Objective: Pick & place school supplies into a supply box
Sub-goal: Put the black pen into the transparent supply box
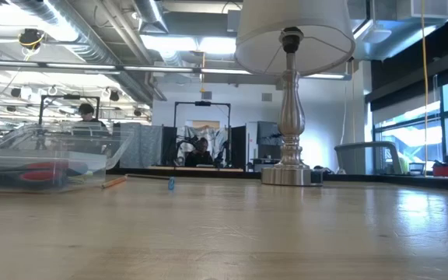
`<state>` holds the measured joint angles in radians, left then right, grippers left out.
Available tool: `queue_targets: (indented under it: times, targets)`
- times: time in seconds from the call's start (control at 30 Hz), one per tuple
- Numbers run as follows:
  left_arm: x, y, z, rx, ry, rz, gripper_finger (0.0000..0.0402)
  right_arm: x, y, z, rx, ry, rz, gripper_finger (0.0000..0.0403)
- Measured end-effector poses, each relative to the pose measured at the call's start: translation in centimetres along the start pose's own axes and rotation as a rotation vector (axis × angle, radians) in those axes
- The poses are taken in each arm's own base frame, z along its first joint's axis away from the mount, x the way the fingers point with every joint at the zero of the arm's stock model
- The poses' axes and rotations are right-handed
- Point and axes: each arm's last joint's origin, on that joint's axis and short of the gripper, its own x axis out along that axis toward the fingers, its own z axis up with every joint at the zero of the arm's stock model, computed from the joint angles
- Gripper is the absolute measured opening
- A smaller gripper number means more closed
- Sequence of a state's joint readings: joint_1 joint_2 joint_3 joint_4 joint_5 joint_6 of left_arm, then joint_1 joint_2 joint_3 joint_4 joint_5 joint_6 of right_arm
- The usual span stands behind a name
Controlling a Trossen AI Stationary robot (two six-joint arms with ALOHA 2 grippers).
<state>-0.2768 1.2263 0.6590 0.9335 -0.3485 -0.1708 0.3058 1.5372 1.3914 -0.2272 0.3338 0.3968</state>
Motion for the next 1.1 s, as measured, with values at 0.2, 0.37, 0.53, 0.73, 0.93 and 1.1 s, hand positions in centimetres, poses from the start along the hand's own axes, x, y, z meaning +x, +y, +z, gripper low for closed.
queue_targets:
  times: [0.2, 0.37, 0.53, 0.73, 0.93, 1.1]
  targets:
    - [0.0, -0.03, 0.17, -0.004, -0.016, -0.003, 0.0098, 0.0, -0.01, 0.0, 0.012, -0.001, -0.003, 0.0049]
    - [-0.01, -0.05, 0.14, -0.003, -0.014, -0.006, 0.0056, 0.0, -0.02, -0.01, 0.002, 0.0, -0.006, 0.0049]
    - [-0.01, -0.08, 0.13, 0.04, -0.012, -0.014, 0.002, 0.0, -0.03, -0.02, -0.018, 0.001, -0.006, 0.0049]
    - [-0.01, -0.13, 0.12, 0.048, -0.009, -0.032, 0.0023, 0.0, -0.03, -0.03, -0.039, 0.002, -0.006, 0.0049]
    - [-0.01, -0.11, 0.08, 0.062, -0.006, -0.029, 0.0022, -0.01, -0.04, -0.05, -0.068, 0.005, -0.006, 0.0087]
    - [0.0, -0.07, -0.05, 0.082, 0.007, -0.025, 0.0021, -0.33, -0.33, -0.53, -0.088, 0.07, -0.018, 0.0145]
